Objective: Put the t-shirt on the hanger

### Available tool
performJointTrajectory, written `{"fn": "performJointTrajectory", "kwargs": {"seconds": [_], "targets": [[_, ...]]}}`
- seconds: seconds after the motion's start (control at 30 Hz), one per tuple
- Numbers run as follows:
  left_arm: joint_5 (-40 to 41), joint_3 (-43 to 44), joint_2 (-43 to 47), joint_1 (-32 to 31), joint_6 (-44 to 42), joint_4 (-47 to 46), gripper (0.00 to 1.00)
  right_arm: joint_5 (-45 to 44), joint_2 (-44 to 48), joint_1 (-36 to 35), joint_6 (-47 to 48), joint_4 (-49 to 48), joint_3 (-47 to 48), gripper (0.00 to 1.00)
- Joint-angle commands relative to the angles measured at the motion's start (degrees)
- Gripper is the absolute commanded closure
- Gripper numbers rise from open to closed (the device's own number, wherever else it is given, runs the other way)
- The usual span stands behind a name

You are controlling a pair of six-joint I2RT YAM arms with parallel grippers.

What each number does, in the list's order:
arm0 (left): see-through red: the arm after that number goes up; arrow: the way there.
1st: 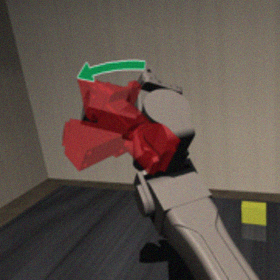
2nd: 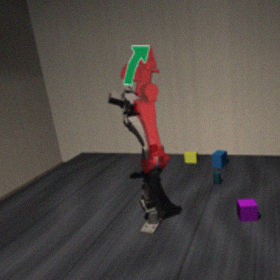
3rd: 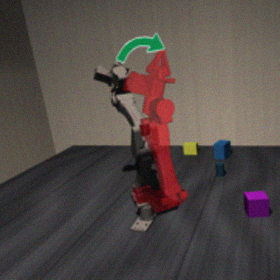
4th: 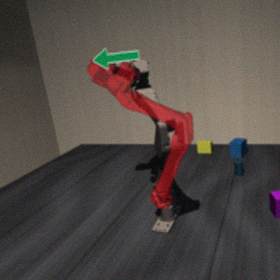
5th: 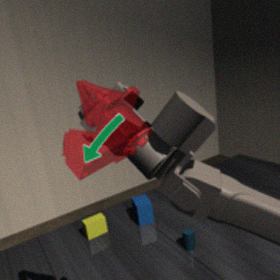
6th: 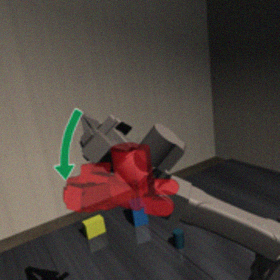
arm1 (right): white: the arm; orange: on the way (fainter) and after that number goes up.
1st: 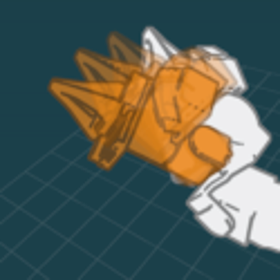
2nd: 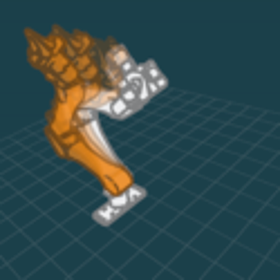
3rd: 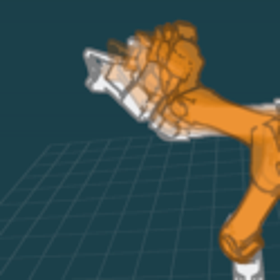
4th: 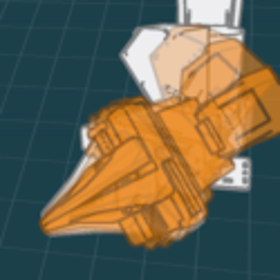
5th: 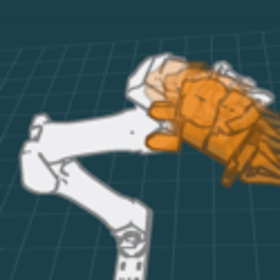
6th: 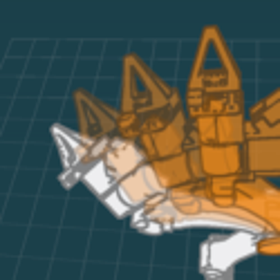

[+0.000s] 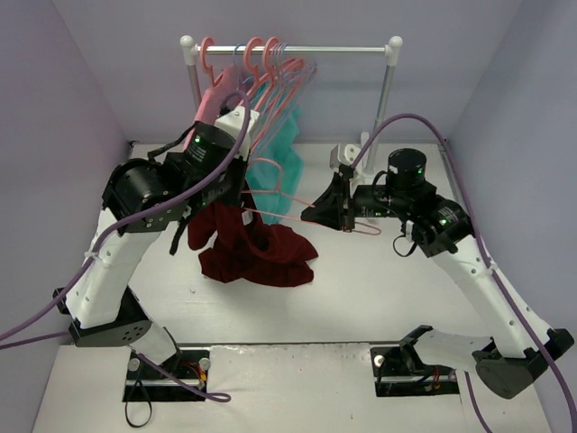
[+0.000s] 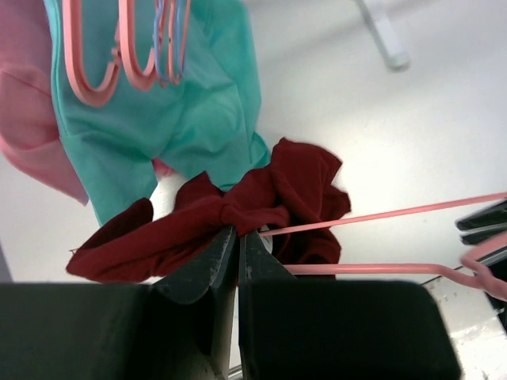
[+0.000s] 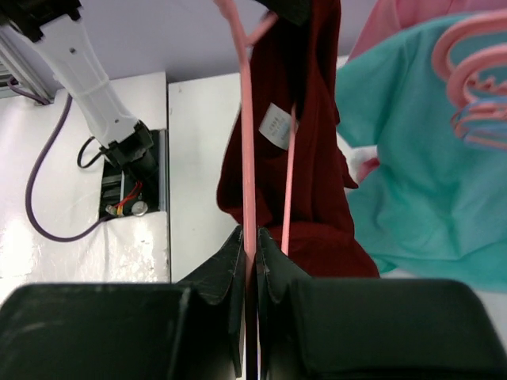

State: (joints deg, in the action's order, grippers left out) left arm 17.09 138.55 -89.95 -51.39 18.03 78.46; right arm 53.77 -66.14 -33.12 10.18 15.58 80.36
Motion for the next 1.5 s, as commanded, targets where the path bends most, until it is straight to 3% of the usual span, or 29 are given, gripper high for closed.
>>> {"fn": "performJointTrajectory", "kwargs": {"seconds": [0.0,0.23,0.53,0.8,0.93,1.17,1.3,1.47], "targets": [[1.2,-3.0,0.8,-4.6,4.4,2.5,1.00,1.2,0.4,-0.6,-5.2,-19.4,-6.2,1.00],[2.9,-6.9,3.7,-5.2,7.1,0.8,1.00,0.2,-0.3,-0.5,-4.9,-23.0,-7.6,1.00],[1.2,10.7,3.0,-5.2,4.9,-1.9,1.00,2.0,-6.9,-0.2,-7.5,-26.0,6.3,1.00],[-1.7,-6.4,9.2,-5.2,5.0,-6.9,1.00,4.4,-9.3,-0.4,-7.0,-27.3,3.1,1.00],[-1.6,-10.2,9.0,-5.2,4.8,-7.8,1.00,3.9,-9.4,-0.6,-7.7,-29.9,1.5,1.00],[3.9,-2.8,6.3,-5.0,0.1,-8.0,1.00,4.9,-9.5,-1.9,-10.2,-36.3,-3.3,1.00],[3.4,0.1,4.4,-4.3,-4.3,-7.9,1.00,4.5,-9.5,-2.0,-16.9,-46.5,-7.8,1.00],[3.4,1.6,4.1,-3.3,-7.1,-7.9,1.00,6.3,-12.8,-2.3,-18.2,-49.3,-4.7,1.00]]}}
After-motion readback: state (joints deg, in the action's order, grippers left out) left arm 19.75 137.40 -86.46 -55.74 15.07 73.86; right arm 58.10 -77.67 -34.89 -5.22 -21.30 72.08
